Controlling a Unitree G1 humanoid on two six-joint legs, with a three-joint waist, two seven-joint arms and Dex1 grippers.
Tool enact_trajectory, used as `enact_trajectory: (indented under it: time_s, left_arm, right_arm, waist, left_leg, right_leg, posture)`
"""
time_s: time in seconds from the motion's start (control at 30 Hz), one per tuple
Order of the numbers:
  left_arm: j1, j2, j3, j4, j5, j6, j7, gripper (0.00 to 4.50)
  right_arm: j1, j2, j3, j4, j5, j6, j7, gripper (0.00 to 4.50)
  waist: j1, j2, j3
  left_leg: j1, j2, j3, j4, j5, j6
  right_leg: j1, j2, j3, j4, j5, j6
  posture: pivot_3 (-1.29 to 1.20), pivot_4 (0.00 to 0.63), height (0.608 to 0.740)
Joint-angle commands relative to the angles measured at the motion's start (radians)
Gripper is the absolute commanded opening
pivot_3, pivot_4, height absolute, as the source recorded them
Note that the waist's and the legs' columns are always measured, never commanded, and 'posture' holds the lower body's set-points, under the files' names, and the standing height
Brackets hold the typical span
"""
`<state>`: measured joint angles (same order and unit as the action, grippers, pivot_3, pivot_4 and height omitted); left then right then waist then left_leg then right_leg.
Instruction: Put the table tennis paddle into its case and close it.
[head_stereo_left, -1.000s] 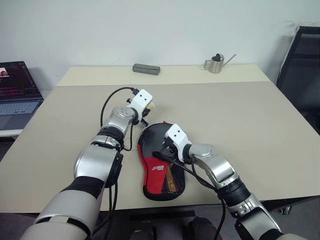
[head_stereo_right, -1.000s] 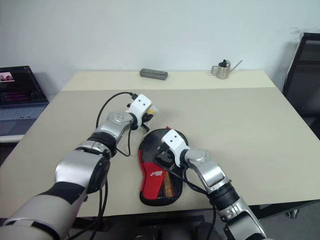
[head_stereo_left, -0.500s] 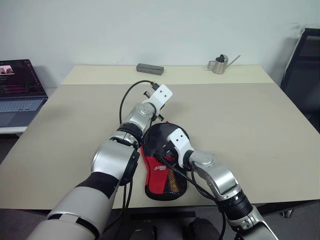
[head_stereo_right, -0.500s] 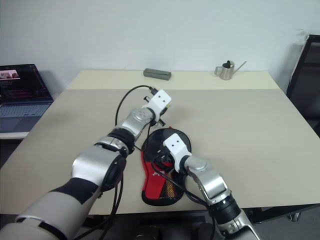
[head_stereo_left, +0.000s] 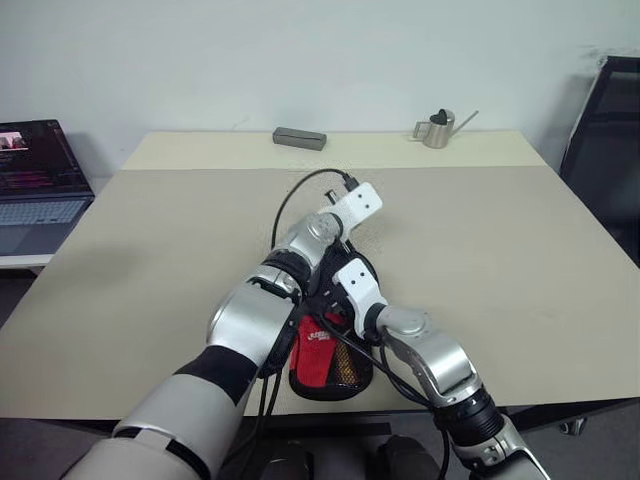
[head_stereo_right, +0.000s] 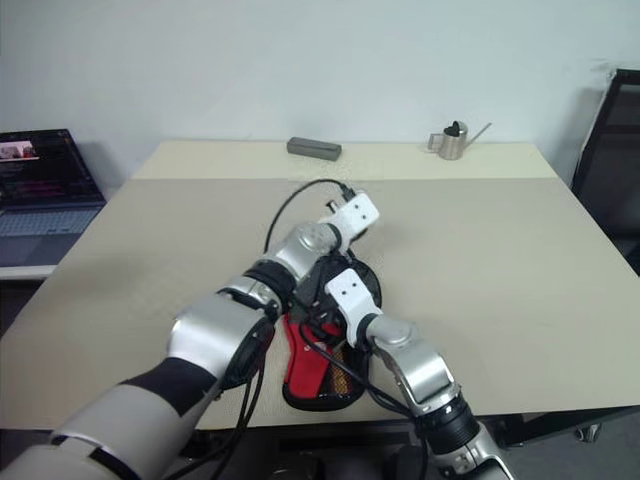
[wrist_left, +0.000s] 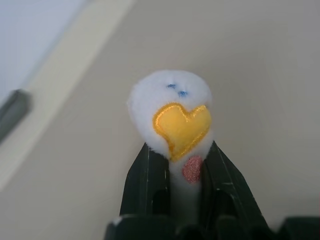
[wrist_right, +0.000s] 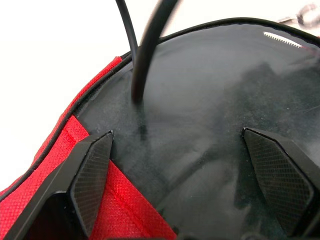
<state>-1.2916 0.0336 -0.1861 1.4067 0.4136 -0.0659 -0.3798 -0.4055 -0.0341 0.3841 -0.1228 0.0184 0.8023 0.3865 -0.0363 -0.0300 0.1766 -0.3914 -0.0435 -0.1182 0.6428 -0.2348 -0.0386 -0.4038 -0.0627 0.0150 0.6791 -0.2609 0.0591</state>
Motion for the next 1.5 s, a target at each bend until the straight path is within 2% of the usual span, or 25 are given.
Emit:
enact_trajectory:
  time_s: [0.03, 0.17, 0.53, 0.73, 0.9, 0.97, 1.17, 1.2, 1.3, 1.43, 1.5]
  left_arm:
    - [0.018, -0.012, -0.019, -0.026, 0.016, -0.021, -0.026, 0.3]
    - [0.034, -0.018, 0.008, -0.028, -0.012, -0.001, -0.051, 0.3]
    - [-0.007, 0.023, 0.075, -0.033, -0.058, 0.025, -0.016, 4.18]
    - [-0.053, 0.089, 0.143, -0.044, -0.113, 0.029, 0.021, 4.18]
    - [-0.07, 0.168, 0.207, -0.063, -0.183, 0.009, -0.023, 4.18]
    - [-0.062, 0.208, 0.234, -0.079, -0.218, -0.007, -0.082, 4.18]
    - [0.039, 0.294, 0.277, -0.171, -0.335, -0.063, -0.402, 4.18]
    - [0.071, 0.306, 0.291, -0.207, -0.37, -0.057, -0.467, 4.18]
    - [0.295, 0.366, 0.311, -0.519, -0.5, 0.022, -0.679, 4.18]
    - [0.54, 0.395, 0.318, -0.922, -0.618, 0.212, -0.695, 4.18]
    - [0.613, 0.397, 0.316, -1.06, -0.658, 0.293, -0.678, 4.18]
  right_arm:
    - [0.035, -0.002, 0.023, 0.091, 0.005, 0.074, -0.001, 4.5]
    - [0.036, -0.003, 0.026, 0.089, 0.006, 0.072, 0.001, 4.5]
    - [-0.006, -0.013, 0.02, 0.143, 0.007, 0.041, 0.025, 4.5]
    - [-0.053, -0.023, 0.006, 0.21, 0.004, -0.001, 0.049, 4.5]
    - [-0.085, -0.037, -0.007, 0.258, 0.002, -0.039, 0.07, 4.5]
    - [-0.095, -0.045, -0.014, 0.27, 0.003, -0.05, 0.079, 4.5]
    - [-0.11, -0.071, -0.046, 0.263, 0.019, -0.061, 0.106, 4.5]
    - [-0.113, -0.079, -0.052, 0.256, 0.024, -0.062, 0.115, 4.5]
    - [-0.109, -0.111, -0.073, 0.162, 0.06, -0.037, 0.157, 4.5]
    - [-0.103, -0.144, -0.118, 0.035, 0.147, 0.027, 0.215, 4.5]
    - [-0.109, -0.164, -0.144, -0.018, 0.191, 0.06, 0.241, 4.5]
  waist:
    - [-0.002, 0.0, 0.0]
    - [-0.003, 0.0, 0.0]
    - [-0.012, 0.0, -0.001]
    - [-0.021, 0.0, -0.001]
    - [-0.021, 0.0, -0.001]
    - [-0.021, 0.0, -0.001]
    - [-0.018, 0.0, -0.001]
    - [-0.017, 0.0, -0.001]
    - [-0.021, 0.001, -0.001]
    - [-0.02, 0.001, -0.001]
    - [-0.012, 0.001, -0.001]
  left_leg:
    - [0.0, 0.0, 0.0, 0.0, 0.0, 0.0]
    - [0.0, 0.0, 0.0, 0.0, 0.0, 0.0]
    - [0.001, 0.001, 0.0, 0.0, 0.0, 0.0]
    - [0.002, 0.002, -0.001, 0.0, 0.0, 0.0]
    - [0.007, 0.003, -0.001, -0.001, 0.0, 0.0]
    - [0.01, 0.002, -0.001, -0.001, 0.0, 0.0]
    - [0.01, 0.002, -0.003, -0.001, 0.0, 0.0]
    - [0.01, 0.002, -0.003, -0.001, 0.0, 0.0]
    - [0.011, 0.003, -0.002, -0.003, 0.0, 0.0]
    - [0.007, 0.004, -0.007, -0.006, 0.0, -0.001]
    - [0.001, 0.004, -0.009, -0.005, 0.0, -0.001]
  right_leg:
    - [0.0, 0.0, 0.0, 0.0, 0.0, 0.0]
    - [0.0, 0.0, 0.0, 0.0, 0.0, 0.0]
    - [0.0, 0.001, 0.0, 0.0, 0.0, 0.0]
    - [0.0, 0.002, 0.0, 0.001, 0.0, 0.0]
    - [0.004, 0.003, 0.0, 0.001, 0.0, 0.001]
    - [0.008, 0.003, 0.0, -0.001, 0.0, 0.001]
    - [0.01, 0.003, -0.001, -0.002, 0.0, 0.0]
    - [0.011, 0.003, -0.001, -0.003, 0.0, 0.0]
    - [0.012, 0.002, 0.0, -0.005, 0.0, 0.0]
    - [0.006, 0.002, 0.001, -0.005, 0.003, -0.006]
    - [0.001, 0.002, 0.0, -0.005, 0.003, -0.007]
  posture:
    - [0.0, 0.15, 0.74]
    - [0.0, 0.15, 0.74]
    - [0.0, 0.15, 0.74]
    - [0.0, 0.15, 0.74]
    - [0.0, 0.15, 0.74]
    - [0.0, 0.15, 0.74]
    - [0.0, 0.15, 0.74]
    - [0.0, 0.15, 0.74]
    - [0.0, 0.15, 0.74]
    - [0.0, 0.15, 0.74]
    - [0.0, 0.15, 0.74]
